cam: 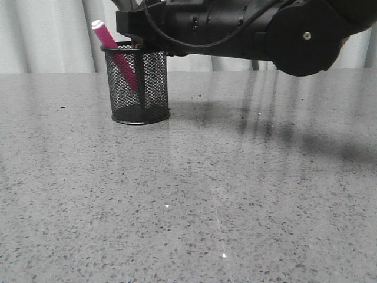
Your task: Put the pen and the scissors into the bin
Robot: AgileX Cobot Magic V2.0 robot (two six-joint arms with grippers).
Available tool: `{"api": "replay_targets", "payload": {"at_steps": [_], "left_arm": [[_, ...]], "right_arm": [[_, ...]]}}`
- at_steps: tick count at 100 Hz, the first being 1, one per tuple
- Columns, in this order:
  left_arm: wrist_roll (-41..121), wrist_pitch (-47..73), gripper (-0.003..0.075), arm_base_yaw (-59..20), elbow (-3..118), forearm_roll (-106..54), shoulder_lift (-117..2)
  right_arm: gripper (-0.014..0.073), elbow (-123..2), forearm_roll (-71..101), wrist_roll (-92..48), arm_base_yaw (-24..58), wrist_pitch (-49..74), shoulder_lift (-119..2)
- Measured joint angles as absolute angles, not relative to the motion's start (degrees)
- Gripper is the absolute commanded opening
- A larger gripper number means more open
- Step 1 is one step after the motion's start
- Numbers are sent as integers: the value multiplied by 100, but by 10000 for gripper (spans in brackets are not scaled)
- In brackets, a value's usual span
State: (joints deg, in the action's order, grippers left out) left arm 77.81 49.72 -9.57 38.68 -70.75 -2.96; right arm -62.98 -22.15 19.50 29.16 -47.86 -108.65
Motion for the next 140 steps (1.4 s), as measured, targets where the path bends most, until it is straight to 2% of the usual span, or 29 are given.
{"api": "replay_targets", "payload": {"at_steps": [9, 60, 67, 75, 79, 89, 109, 125, 140], "left_arm": [[7781, 4972, 19, -957, 3868, -7075, -296], [7781, 5100, 19, -957, 3868, -7075, -296], [7781, 5122, 19, -957, 3868, -7075, -296], [7734, 5097, 18, -957, 3868, -7014, -296], [7639, 4998, 18, -957, 3868, -6925, -296], [7047, 4600, 18, -957, 3868, -6421, -296], [5596, 3737, 15, -957, 3716, -5036, -296], [5053, 3186, -20, -957, 3233, -4866, -296], [4958, 2829, -19, -957, 2743, -4966, -296]], "right_arm": [[351, -6298, -2215, 1950, 2916, -4786, -10865], [349, -6298, -2225, 1950, 2916, -5254, -10819], [321, -6298, -2225, 1950, 2916, -5254, -10669], [217, -6284, -2294, 1950, 2916, -5254, -10366], [153, -6257, -2396, 1950, 2921, -5219, -10136], [-80, -6127, -2826, 1950, 2921, -4833, -9429], [-50, -5275, -3838, 1975, 2921, -3458, -7490], [-50, -4159, -3915, 1975, 2921, -2119, -5582], [-50, -3054, -3915, 1975, 2921, -731, -3629]]}}
